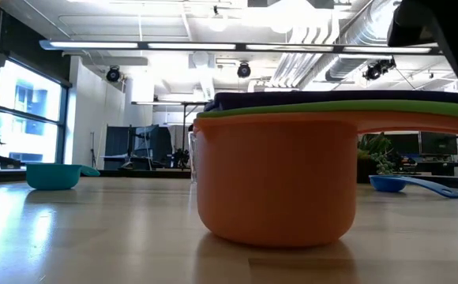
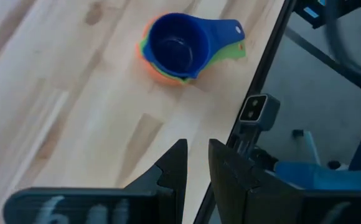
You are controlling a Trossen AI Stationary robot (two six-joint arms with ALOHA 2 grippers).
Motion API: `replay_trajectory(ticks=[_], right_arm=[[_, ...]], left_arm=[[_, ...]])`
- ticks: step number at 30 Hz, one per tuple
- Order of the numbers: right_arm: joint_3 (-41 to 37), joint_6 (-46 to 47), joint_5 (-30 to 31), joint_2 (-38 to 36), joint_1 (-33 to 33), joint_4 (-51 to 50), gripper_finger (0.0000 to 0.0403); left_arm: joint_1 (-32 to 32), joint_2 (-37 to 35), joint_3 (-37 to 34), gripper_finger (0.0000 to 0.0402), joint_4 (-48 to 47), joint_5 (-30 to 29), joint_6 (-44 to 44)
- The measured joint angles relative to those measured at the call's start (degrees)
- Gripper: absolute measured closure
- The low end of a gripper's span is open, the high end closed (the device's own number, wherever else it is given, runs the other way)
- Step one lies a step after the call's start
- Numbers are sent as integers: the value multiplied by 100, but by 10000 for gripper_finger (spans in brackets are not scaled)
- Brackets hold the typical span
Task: Nest measuring cups in basket
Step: Stack the dark blue measuring cup on the green measuring cup
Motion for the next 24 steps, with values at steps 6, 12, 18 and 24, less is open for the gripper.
replay_trajectory(ticks=[6, 12, 18, 24], right_arm=[[-2, 360, 364, 0, 102, 182, 288], [-9, 905, 837, -1, 108, 203, 288], [-9, 1038, 918, 0, 86, 288, 288], [-9, 1017, 901, 90, 86, 389, 288]], left_arm=[[-26, 550, 0, 346, 402, -79, 106], [-55, 979, 0, 346, 615, -137, 405], [-41, 1280, 0, 346, 798, -115, 635], [22, 1473, 0, 346, 1344, -41, 1305]])
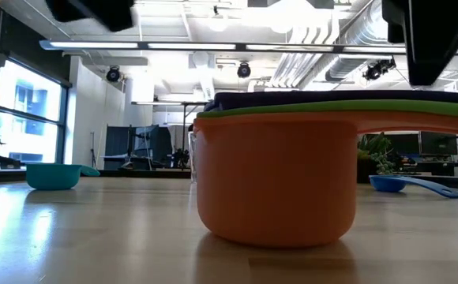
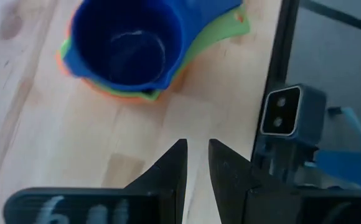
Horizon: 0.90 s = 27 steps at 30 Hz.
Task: Nest measuring cups in basket
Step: Stack the dark blue measuring cup on the green measuring cup
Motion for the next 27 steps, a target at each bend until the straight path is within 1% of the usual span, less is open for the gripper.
replay_trajectory(ticks=[4, 11, 17, 22, 27], right_arm=[[-3, 115, -57, 174, 0, 62, 288], [-4, 322, -31, 196, -22, 68, 288], [-4, 279, -195, 308, -113, 61, 288], [-4, 277, -189, 309, -160, 62, 288], [-4, 240, -370, 353, -192, 72, 288]], left_arm=[[56, 148, 0, 346, -52, 85, 160], [155, 280, -4, 346, -36, 94, 322], [311, 394, 2, 346, 483, 283, 602], [388, 495, 4, 346, 646, 402, 769], [451, 589, 0, 346, 691, 500, 880]])
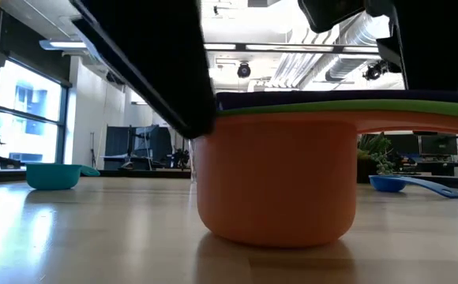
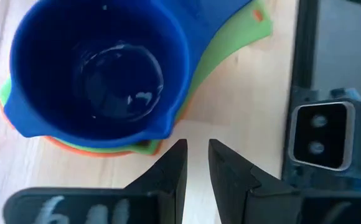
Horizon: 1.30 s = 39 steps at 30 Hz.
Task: Nest measuring cups in basket
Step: Stack the dark blue measuring cup on the green measuring cup
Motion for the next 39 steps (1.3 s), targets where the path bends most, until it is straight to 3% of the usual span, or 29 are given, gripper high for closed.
replay_trajectory(ticks=[15, 23, 39], right_arm=[[0, 146, -184, 154, 4, 242, 288], [0, 256, -230, 154, -7, 509, 288], [0, 856, -358, 154, -28, 671, 288]], left_arm=[[38, 29, 0, 346, -228, 18, 394], [98, 29, 0, 346, 425, 15, 479], [34, 29, 0, 346, 518, 17, 327]])
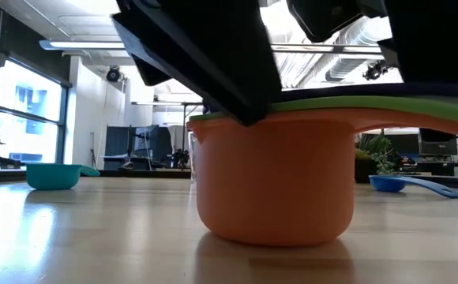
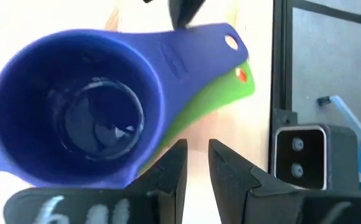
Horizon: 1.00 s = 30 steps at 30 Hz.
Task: Nest measuring cups in basket
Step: Stack the dark blue measuring cup on the green measuring cup
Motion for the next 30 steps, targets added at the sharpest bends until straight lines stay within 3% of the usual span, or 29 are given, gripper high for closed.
replay_trajectory(ticks=[8, 14, 19, 26, 30], right_arm=[[2, 181, -17, 4, -4, 52, 288], [4, 140, -38, 2, -7, 138, 288], [3, 110, -60, 7, -4, 40, 288], [-3, 145, -82, 15, -4, 46, 288], [-6, 107, -114, 17, -4, -5, 288]], left_arm=[[-237, 3, 0, 346, 119, -298, 4], [-236, 64, 3, 346, 624, -514, 643], [-217, 184, 22, 346, 751, -152, 595], [-343, 192, 9, 346, 664, -478, 739], [-303, 267, 17, 346, 555, -288, 656]])
